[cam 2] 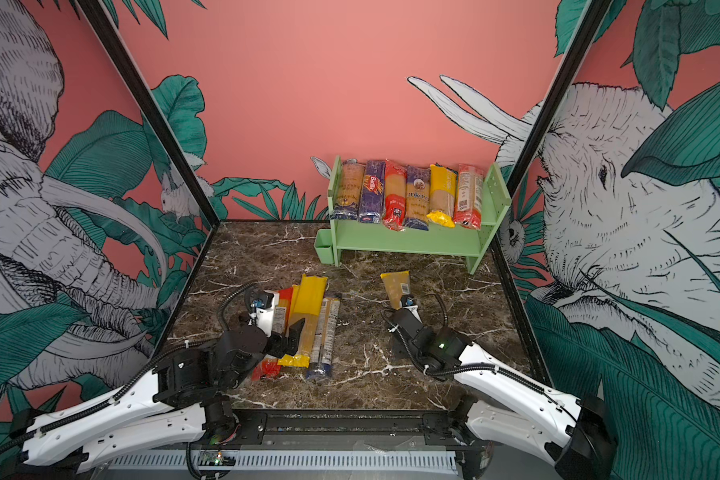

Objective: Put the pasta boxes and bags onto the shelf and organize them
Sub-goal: 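Lift the yellow-banded bag and carry it to the shelf's lower tier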

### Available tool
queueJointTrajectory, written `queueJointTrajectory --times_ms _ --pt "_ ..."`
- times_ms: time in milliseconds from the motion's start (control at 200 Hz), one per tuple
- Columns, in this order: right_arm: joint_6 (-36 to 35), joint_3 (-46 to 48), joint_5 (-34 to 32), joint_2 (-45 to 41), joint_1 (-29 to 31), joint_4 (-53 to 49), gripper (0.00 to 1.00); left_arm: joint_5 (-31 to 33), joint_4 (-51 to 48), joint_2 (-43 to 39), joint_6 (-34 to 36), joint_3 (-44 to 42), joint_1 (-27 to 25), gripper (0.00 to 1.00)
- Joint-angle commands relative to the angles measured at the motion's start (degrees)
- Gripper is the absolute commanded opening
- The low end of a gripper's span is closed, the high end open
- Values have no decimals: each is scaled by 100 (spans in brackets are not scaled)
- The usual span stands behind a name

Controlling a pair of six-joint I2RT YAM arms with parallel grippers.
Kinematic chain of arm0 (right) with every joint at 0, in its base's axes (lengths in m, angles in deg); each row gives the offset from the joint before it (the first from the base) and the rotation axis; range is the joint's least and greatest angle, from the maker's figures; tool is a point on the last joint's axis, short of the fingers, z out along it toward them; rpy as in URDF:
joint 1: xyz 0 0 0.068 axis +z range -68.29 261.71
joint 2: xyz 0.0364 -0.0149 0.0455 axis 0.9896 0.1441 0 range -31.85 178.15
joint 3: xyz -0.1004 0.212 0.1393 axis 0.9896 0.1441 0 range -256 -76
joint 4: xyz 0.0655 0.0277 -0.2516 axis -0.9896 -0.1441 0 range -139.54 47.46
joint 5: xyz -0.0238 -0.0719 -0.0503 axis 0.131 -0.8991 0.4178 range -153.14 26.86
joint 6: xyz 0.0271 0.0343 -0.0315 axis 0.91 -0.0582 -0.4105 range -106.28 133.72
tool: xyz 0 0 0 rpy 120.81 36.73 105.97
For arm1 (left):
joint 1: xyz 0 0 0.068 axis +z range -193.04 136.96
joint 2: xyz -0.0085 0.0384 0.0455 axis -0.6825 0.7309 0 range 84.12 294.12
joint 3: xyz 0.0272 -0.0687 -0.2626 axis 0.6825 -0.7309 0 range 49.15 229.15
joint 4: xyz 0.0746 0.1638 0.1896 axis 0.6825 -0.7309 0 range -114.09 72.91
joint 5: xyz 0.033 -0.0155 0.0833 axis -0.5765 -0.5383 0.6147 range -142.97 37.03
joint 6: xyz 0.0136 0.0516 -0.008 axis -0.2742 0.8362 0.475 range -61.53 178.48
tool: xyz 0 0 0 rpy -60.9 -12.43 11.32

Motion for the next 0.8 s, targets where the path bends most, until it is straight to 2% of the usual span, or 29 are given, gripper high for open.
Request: queueJointTrajectory --times_ms 0,355,430,555,675,795 --pt "-526 -459 -578 -220 -317 300 0 109 83 -82 34 68 17 98" --pt "-1599 -1046 -329 13 -1681 597 0 173 214 147 354 264 19 99" --pt "-1881 -1106 -339 200 -2061 906 0 186 325 221 466 287 22 99" --pt "-2259 -1269 24 619 -2838 1545 0 236 484 424 707 351 18 99" --pt "-2293 -1382 557 1011 -3587 2168 0 287 517 670 884 460 24 99" --pt "-2420 -1413 638 1415 -3993 2880 0 180 711 839 1109 531 22 99"
